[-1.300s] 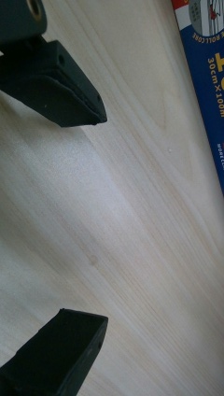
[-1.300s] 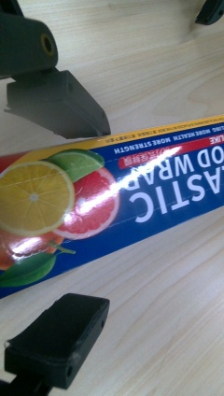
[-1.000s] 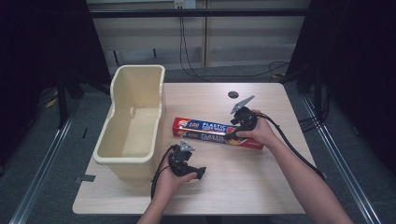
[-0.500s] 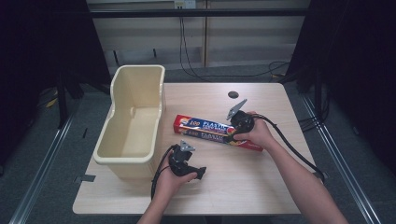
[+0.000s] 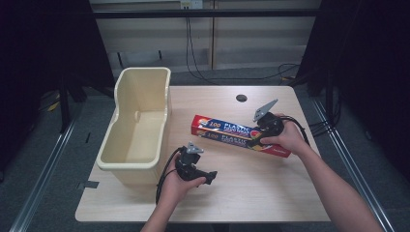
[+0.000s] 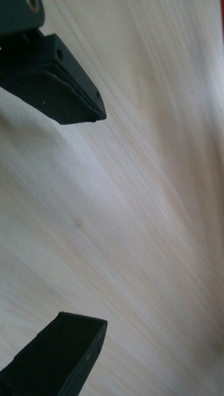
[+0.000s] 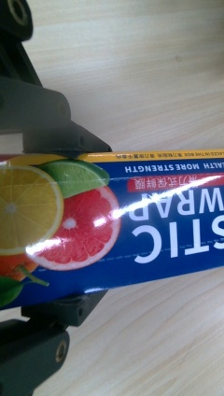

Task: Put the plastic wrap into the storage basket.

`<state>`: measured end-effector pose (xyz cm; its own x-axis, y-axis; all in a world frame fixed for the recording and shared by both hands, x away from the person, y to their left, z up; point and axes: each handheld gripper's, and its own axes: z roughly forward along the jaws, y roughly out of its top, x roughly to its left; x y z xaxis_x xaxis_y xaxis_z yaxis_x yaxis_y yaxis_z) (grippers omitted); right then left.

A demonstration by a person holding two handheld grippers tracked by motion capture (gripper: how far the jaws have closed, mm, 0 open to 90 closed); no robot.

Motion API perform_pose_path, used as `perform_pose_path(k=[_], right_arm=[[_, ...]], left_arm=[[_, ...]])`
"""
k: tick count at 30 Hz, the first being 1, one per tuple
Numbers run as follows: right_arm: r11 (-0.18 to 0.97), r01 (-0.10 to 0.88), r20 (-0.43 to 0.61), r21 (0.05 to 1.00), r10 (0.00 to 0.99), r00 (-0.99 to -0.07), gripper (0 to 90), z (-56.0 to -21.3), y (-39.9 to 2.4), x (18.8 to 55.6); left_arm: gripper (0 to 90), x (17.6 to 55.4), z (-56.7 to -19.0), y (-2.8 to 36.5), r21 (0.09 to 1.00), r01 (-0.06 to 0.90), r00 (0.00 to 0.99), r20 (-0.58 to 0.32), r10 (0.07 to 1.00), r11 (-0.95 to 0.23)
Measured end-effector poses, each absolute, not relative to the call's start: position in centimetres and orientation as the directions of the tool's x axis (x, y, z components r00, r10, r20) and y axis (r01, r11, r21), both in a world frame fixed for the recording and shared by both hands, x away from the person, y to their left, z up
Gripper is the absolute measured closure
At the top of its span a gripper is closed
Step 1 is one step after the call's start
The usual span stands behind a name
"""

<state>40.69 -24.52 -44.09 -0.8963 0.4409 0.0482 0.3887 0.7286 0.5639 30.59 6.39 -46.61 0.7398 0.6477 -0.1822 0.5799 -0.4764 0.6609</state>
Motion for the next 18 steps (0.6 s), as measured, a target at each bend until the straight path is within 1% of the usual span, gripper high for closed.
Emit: perform_pose_path(k=[2, 4, 5, 6, 7, 8, 9, 10, 11, 14, 15, 18], right_arm=[[0.724, 0.39, 0.051, 0.568, 0.442, -0.895, 41.5, -43.8, -24.9, 40.2], [0.726, 0.378, 0.041, 0.574, 0.435, -0.899, 41.5, -43.5, -25.2, 39.7], [0.729, 0.367, 0.042, 0.577, 0.423, -0.905, 41.5, -43.3, -25.3, 39.3], [0.729, 0.367, 0.042, 0.577, 0.423, -0.905, 41.5, -43.3, -25.3, 39.3], [0.735, 0.361, 0.041, 0.574, 0.415, -0.909, 41.4, -43.0, -25.5, 38.8], [0.735, 0.361, 0.041, 0.574, 0.415, -0.909, 41.4, -43.0, -25.5, 38.8], [0.738, 0.358, 0.039, 0.573, 0.411, -0.911, 41.4, -42.9, -25.5, 38.7], [0.744, 0.354, 0.035, 0.566, 0.408, -0.912, 41.4, -42.7, -25.6, 38.4], [0.746, 0.35, 0.034, 0.567, 0.403, -0.915, 41.4, -42.7, -25.7, 38.3], [0.754, 0.333, 0.035, 0.566, 0.382, -0.924, 41.4, -42.4, -26.0, 37.8], [0.756, 0.33, 0.039, 0.565, 0.374, -0.926, 41.4, -42.3, -26.0, 37.5], [0.763, 0.32, 0.037, 0.561, 0.363, -0.931, 41.4, -42.2, -26.0, 37.3]], left_arm=[[1.3, 30.6, -46.0, 6.1, 0.662, 0.574, 0.747, -0.183, 0.639, -0.481], [1.1, 30.8, -44.9, 5.8, 0.667, 0.573, 0.755, -0.204, 0.623, -0.475], [0.1, 30.9, -44.2, 5.5, 0.669, 0.563, 0.763, -0.194, 0.617, -0.486], [0.1, 30.9, -44.2, 5.5, 0.669, 0.563, 0.763, -0.194, 0.617, -0.486], [0.1, 31.1, -43.0, 5.4, 0.669, 0.546, 0.782, -0.19, 0.594, -0.504], [0.1, 31.1, -43.0, 5.4, 0.669, 0.546, 0.782, -0.19, 0.594, -0.504], [0.1, 31.2, -42.2, 5.1, 0.668, 0.546, 0.787, -0.202, 0.583, -0.505], [0.1, 31.2, -41.9, 4.9, 0.68, 0.553, 0.783, -0.226, 0.58, -0.481], [0.0, 31.4, -41.3, 5.0, 0.67, 0.534, 0.804, -0.215, 0.555, -0.515], [0.0, 31.8, -40.2, 4.5, 0.676, 0.529, 0.805, -0.21, 0.554, -0.513], [0.0, 32.1, -39.5, 4.3, 0.679, 0.514, 0.813, -0.191, 0.551, -0.524], [0.4, 32.4, -38.7, 4.0, 0.684, 0.505, 0.816, -0.18, 0.549, -0.526]])
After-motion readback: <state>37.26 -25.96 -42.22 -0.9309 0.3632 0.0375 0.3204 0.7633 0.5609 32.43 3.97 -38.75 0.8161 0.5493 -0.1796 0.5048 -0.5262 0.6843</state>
